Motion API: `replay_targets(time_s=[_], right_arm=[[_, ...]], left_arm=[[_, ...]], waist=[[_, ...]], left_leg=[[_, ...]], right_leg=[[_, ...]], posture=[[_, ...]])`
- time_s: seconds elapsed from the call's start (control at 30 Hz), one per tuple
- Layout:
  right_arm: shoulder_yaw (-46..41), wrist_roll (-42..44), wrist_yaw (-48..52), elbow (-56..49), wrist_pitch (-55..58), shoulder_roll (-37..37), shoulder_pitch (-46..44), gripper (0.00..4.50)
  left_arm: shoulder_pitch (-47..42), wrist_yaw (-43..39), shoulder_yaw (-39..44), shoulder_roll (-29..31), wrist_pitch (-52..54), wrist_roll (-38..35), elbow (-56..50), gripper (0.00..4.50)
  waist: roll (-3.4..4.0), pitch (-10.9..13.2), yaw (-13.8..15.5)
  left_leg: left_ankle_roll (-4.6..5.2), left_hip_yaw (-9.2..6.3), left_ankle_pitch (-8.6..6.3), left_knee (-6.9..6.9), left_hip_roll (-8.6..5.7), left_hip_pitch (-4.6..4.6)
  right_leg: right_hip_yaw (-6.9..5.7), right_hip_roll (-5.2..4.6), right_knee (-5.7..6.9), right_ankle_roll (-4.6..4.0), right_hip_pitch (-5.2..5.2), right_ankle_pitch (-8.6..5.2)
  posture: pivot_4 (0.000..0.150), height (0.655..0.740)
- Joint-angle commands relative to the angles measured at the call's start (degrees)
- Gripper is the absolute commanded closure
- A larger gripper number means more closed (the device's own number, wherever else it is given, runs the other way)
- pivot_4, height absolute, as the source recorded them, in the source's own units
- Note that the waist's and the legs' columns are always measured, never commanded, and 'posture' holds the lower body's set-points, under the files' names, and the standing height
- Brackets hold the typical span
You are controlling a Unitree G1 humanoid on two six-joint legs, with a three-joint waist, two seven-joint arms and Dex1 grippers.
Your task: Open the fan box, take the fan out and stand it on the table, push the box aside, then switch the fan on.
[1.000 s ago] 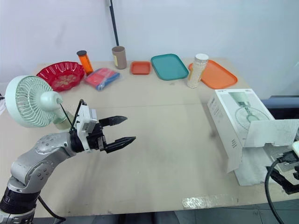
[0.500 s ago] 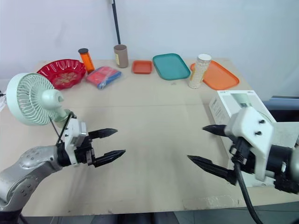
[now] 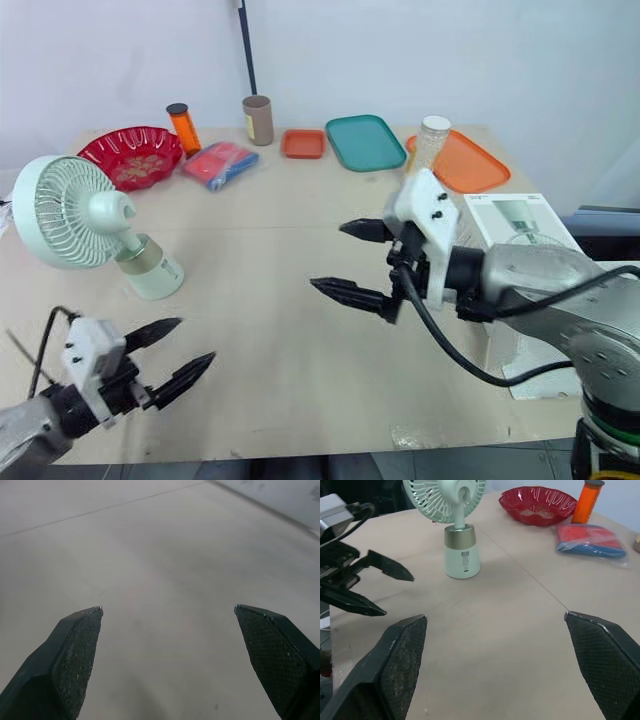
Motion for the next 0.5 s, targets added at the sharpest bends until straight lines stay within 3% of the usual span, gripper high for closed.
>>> replay_targets(time_s=[0.03, 0.3, 0.5], right_arm=[[1.29, -2.23, 1.93, 0.62, -2.9, 0.62, -2.64, 0.03], [3.13, 0.56, 2.08, 3.85, -3.07, 6.52, -9.25, 0.03], [7.17, -3.51, 6.1, 2.89, -2.69, 3.98, -11.89, 0.03]], left_arm=[[2.69, -0.2, 3.79, -0.87, -2.74, 0.94, -1.22, 0.0], [8.53, 2.8, 11.99, -5.26, -1.52, -2.73, -1.29, 0.0], [5.85, 8.7, 18.11, -6.84, -0.96, -6.29, 0.12, 0.0]], waist=[[0.0, 0.0, 0.11], [0.01, 0.0, -0.1], [-0.01, -0.02, -0.03]], left_leg=[[0.0, -0.02, 0.0, 0.01, 0.0, -0.02], [0.09, 0.05, -0.06, 0.03, 0.03, -0.01], [0.11, -0.04, -0.07, 0.07, 0.03, -0.04]], right_leg=[[-0.03, -0.01, 0.0, 0.0, 0.0, 0.0], [-0.02, -0.02, 0.0, -0.02, -0.02, 0.01], [-0.12, -0.03, 0.0, -0.03, -0.03, 0.01]], posture=[[0.15, 0.7382], [0.15, 0.7382], [0.15, 0.7382]])
